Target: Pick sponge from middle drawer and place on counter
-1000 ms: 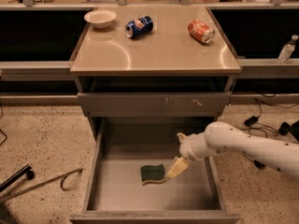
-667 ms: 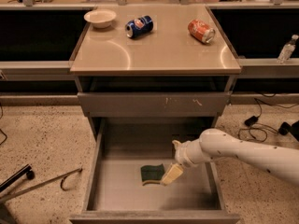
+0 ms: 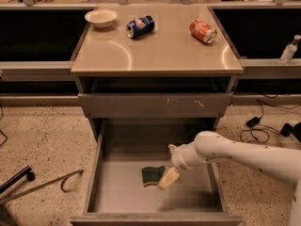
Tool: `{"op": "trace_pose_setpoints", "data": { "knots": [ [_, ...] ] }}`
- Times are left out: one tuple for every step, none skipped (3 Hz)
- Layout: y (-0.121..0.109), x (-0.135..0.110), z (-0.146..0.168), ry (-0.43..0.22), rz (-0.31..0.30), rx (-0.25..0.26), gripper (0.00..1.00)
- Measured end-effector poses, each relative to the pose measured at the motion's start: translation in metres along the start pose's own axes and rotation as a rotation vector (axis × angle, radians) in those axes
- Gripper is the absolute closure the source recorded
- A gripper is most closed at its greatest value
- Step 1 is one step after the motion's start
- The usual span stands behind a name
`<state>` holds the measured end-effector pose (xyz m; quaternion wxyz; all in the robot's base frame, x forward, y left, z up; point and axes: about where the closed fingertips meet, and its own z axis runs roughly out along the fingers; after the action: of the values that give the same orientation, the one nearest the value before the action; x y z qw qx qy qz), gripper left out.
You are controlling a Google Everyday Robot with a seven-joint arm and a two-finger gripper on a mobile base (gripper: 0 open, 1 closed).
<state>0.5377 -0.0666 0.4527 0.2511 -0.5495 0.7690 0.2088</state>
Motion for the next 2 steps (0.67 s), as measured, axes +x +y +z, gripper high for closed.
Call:
{"op": "trace_pose_setpoints", "data": {
  "knots": [
    [0.011, 0.000, 0.023, 0.001, -0.024, -0.043, 0.00],
    [0.022, -0.001, 0.040, 0.017, -0.055, -0.069, 0.00]
  ]
}}
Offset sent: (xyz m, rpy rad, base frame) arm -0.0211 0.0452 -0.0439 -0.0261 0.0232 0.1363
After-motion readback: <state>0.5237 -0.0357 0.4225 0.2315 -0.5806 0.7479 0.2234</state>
